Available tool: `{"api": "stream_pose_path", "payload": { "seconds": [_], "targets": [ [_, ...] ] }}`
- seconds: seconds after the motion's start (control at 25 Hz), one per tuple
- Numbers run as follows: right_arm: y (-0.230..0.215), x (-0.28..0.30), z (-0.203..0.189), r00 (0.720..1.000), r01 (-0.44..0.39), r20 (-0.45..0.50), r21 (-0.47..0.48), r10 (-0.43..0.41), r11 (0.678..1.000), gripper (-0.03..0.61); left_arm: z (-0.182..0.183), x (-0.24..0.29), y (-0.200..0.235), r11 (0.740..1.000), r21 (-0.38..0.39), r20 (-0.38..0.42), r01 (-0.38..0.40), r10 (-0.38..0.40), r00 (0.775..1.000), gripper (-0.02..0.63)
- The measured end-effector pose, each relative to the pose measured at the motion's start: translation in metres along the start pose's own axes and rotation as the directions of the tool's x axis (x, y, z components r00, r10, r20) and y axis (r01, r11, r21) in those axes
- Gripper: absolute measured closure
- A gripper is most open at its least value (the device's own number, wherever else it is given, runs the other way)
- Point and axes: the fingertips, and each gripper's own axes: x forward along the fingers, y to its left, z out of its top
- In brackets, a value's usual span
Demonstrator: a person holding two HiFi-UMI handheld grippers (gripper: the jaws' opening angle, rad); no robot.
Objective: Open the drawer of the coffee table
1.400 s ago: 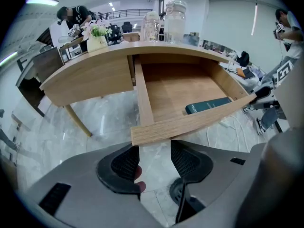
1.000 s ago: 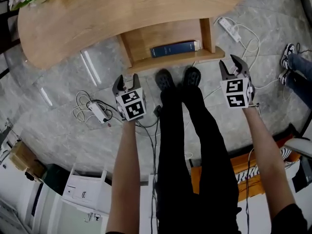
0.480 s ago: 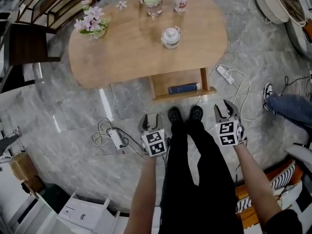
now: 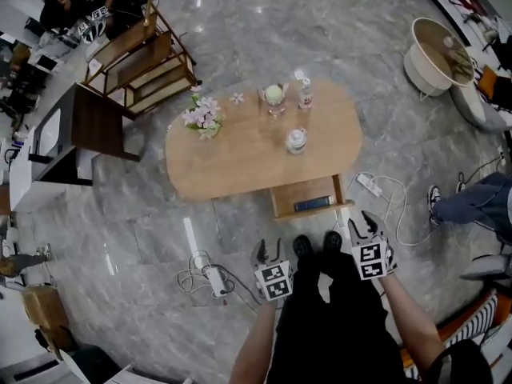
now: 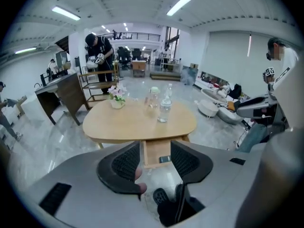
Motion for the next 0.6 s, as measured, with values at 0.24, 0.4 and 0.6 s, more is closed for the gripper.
{"api": "stream_pose_path", "payload": {
  "seconds": [0.24, 0.4, 0.6],
  "targets": [
    [0.004, -0.057, 0.056, 0.988, 0.009, 0.151, 0.053, -0.017, 0.999, 0.417, 0.062, -0.056, -0.001, 0.999, 0.026, 0.174, 0.029, -0.033, 0.984, 0.403],
    [-0.006, -0.088, 0.092, 0.965, 0.024, 0.26, 0.097, -0.048, 0.995, 0.417, 0.108, -0.082, -0.001, 0.999, 0.034, 0.283, 0.04, -0.048, 0.958, 0.403],
    [-0.02, -0.124, 0.13, 0.925, -0.001, 0.376, 0.117, -0.043, 0.993, 0.417, 0.147, -0.118, -0.019, 0.998, 0.015, 0.36, 0.068, -0.069, 0.93, 0.405]
  ]
}}
